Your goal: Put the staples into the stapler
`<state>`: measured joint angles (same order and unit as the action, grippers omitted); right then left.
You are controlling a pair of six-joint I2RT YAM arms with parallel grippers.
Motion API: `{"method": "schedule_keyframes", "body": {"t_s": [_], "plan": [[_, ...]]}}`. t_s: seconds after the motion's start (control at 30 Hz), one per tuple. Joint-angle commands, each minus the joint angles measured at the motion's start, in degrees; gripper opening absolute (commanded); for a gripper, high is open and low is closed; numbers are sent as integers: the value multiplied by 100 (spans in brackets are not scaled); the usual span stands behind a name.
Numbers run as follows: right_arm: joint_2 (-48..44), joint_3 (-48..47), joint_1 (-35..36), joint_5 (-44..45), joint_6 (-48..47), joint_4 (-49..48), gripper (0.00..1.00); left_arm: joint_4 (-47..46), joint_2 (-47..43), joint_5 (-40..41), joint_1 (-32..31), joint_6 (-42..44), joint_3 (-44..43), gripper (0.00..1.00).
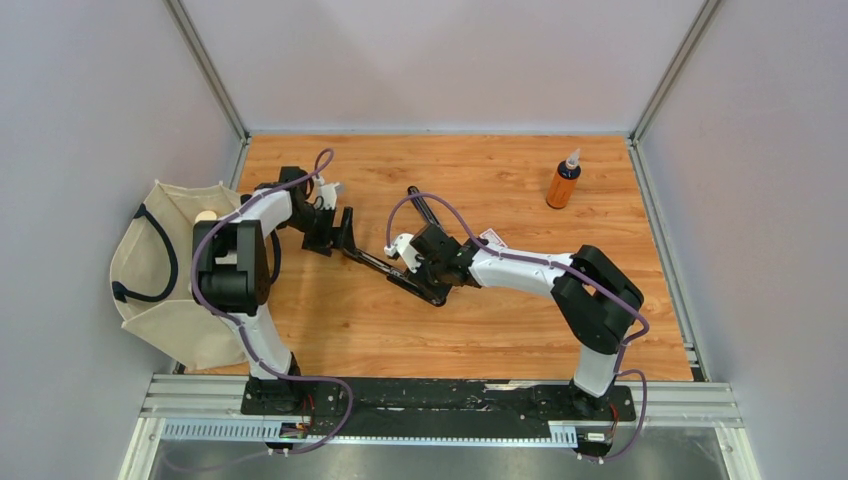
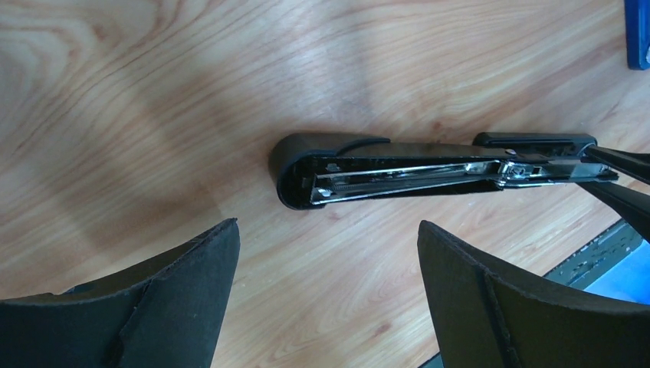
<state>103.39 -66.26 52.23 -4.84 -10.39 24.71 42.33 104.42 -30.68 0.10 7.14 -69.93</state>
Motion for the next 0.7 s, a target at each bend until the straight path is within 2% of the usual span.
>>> {"method": "schedule_keyframes", "body": {"t_s": [0.0, 0.23, 0.27, 0.57, 0.67], "plan": [[-56, 96, 68, -131, -24, -168, 18, -216, 131, 9, 8, -98, -231, 94], [-39, 113, 68, -140, -51, -194, 18, -304, 473, -377, 16, -134, -381, 94], [-47, 122, 68, -140, -59, -195, 17, -321, 509, -386, -140, -151, -398, 94], [-30, 122, 68, -131, -94, -212, 16, -304, 623, -430, -142, -160, -565, 94], [31, 87, 68, -140, -103, -203, 15, -313, 614, -780, -142, -169, -574, 94]]}}
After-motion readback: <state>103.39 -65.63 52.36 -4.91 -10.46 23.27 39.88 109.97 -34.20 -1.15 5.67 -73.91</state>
